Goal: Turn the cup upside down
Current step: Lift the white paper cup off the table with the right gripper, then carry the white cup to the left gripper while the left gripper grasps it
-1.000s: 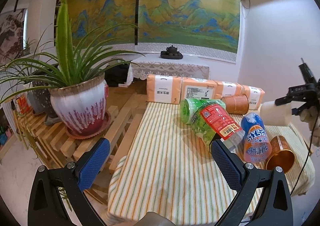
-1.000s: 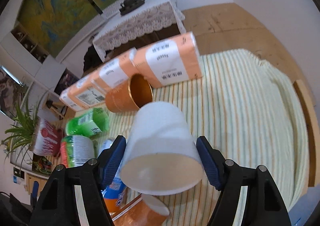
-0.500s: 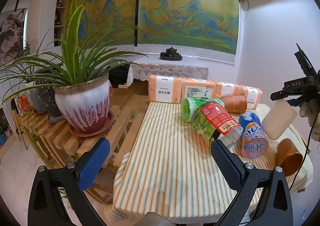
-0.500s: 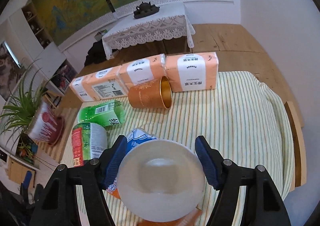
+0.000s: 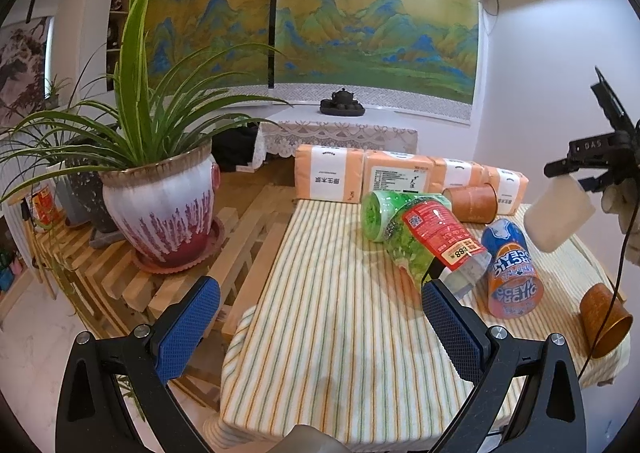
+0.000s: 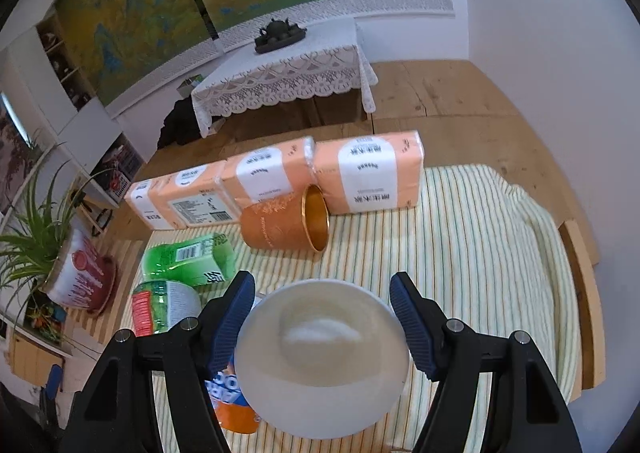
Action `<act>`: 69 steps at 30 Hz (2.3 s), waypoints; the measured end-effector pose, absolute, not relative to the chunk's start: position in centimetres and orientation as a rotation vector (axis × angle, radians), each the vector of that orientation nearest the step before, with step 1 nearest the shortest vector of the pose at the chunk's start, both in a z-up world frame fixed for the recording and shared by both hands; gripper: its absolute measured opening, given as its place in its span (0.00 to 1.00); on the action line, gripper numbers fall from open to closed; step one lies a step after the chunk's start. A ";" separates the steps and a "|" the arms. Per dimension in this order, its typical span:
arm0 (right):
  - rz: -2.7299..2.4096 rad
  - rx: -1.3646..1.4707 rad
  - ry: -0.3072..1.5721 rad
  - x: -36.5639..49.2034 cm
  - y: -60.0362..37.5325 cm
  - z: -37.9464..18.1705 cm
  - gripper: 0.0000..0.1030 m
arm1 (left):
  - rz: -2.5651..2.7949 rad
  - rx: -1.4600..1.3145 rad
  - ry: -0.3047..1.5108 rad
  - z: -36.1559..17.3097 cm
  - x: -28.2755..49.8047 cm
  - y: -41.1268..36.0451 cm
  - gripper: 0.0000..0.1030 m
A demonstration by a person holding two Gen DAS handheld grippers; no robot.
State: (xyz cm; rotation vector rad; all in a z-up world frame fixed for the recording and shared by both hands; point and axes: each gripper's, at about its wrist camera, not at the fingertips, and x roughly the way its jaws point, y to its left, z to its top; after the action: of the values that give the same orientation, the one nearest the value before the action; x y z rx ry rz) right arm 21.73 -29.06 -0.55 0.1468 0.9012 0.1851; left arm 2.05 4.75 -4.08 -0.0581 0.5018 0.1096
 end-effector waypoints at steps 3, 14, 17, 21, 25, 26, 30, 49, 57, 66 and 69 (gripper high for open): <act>0.197 0.113 0.864 20.5 -28.1 0.8 0.64 | 0.104 -0.059 0.498 -4.0 1.8 4.8 0.99; 0.368 0.020 0.831 12.9 -20.8 2.2 0.64 | 0.116 -0.081 0.474 -3.6 -0.8 6.0 0.99; 0.400 -0.005 0.844 11.9 -19.0 1.1 0.64 | 0.127 -0.084 0.475 -3.6 -1.7 6.5 0.99; 0.417 -0.037 0.840 11.3 -16.7 -0.6 0.64 | 0.141 -0.086 0.470 -3.5 -2.6 7.0 0.99; 0.408 -0.054 0.795 11.0 -15.3 -2.2 0.64 | 0.153 -0.078 0.465 -3.3 -3.3 7.3 0.99; 0.404 -0.057 0.782 10.8 -15.1 -2.5 0.64 | 0.155 -0.078 0.464 -3.2 -3.4 7.4 0.99; 0.386 -0.093 0.722 9.5 -14.8 -3.7 0.64 | 0.154 -0.078 0.471 -3.3 -3.5 7.3 0.99; 0.300 -0.138 0.606 0.5 -17.0 -8.8 0.64 | 0.073 -0.057 0.515 -4.9 -3.4 5.1 0.99; 0.292 -0.085 0.598 1.7 -15.8 -9.9 0.63 | 0.042 -0.082 0.555 -4.9 -2.4 4.9 0.99; 0.349 -0.102 0.561 1.4 -14.6 -8.8 0.72 | -0.009 -0.158 0.664 -4.9 0.1 6.7 0.99; 0.353 -0.092 0.549 0.3 -15.7 -8.1 0.74 | -0.027 -0.178 0.692 -4.8 1.1 6.5 0.99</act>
State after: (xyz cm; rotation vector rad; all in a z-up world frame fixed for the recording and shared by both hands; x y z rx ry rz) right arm 0.25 -15.65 -8.09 -0.0917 0.5490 0.3534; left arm 1.06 6.46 -4.80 -0.1783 0.6922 -0.0271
